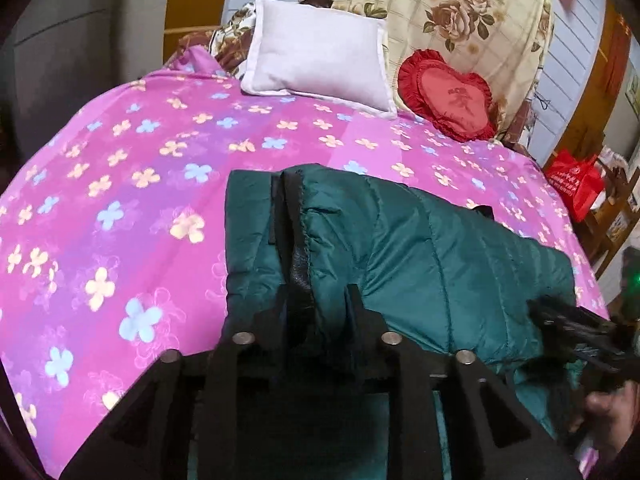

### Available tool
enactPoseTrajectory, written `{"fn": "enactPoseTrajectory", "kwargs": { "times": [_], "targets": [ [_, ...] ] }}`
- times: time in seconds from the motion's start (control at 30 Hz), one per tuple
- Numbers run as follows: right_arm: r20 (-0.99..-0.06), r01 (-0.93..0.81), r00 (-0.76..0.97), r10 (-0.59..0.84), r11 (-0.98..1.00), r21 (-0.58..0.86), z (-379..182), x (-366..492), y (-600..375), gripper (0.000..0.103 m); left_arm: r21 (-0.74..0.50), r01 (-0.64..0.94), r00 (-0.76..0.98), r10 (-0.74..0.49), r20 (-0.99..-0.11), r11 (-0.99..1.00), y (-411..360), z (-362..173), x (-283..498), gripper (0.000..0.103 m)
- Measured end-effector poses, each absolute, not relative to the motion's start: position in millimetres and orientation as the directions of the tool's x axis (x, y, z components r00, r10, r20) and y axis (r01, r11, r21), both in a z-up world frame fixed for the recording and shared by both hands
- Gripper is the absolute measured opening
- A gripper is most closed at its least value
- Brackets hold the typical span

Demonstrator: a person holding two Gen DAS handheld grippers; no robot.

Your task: Fold large clothes

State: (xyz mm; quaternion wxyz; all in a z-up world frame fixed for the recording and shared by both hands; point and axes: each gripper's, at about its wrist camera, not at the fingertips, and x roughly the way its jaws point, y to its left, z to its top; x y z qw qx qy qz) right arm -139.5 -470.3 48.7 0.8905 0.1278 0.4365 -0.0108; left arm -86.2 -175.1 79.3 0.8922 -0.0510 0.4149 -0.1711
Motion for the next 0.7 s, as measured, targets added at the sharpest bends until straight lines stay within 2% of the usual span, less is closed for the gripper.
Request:
{"fn": "enactPoseTrajectory", "kwargs": {
  "times": [0.07, 0.17, 0.27, 0.4, 0.57, 0.7],
  "targets": [
    [-0.783, 0.136, 0.621, 0.035, 0.979, 0.151, 42.9, -132.9, -461.4, 0.074, -0.208, 0.260, 0.616, -0.328, -0.716, 0.943, -172.2, 86.6, -88.3, 0.029],
    [-0.772, 0.136, 0.633, 0.062, 0.973, 0.189, 58.1, -138.8, -470.5, 0.074, -0.199, 0.275, 0.678, -0.337, -0.654, 0.941, -167.8, 107.9, -95.9, 0.037],
    [-0.727, 0.171, 0.686, 0.036, 0.963, 0.208, 85.2, -158.0, -491.9, 0.074, -0.182, 0.295, 0.706, -0.342, -0.620, 0.938, -174.1, 118.9, -96.9, 0.039],
    [-0.707, 0.219, 0.707, -0.033, 0.960, 0.174, 103.8, -166.7, -512.1, 0.074, -0.184, 0.298, 0.676, -0.343, -0.652, 0.937, -194.8, 107.1, -84.0, 0.039],
    [-0.738, 0.217, 0.673, -0.053, 0.968, 0.129, 88.2, -147.2, -508.9, 0.074, -0.118, 0.262, 0.638, -0.263, -0.724, 0.958, -214.7, 70.6, -65.2, 0.039],
    [-0.778, 0.221, 0.621, -0.095, 0.974, 0.057, 54.3, -129.7, -503.7, 0.075, -0.083, 0.272, 0.650, -0.247, -0.719, 0.959, -222.2, 54.3, -64.9, 0.040]
  ]
}}
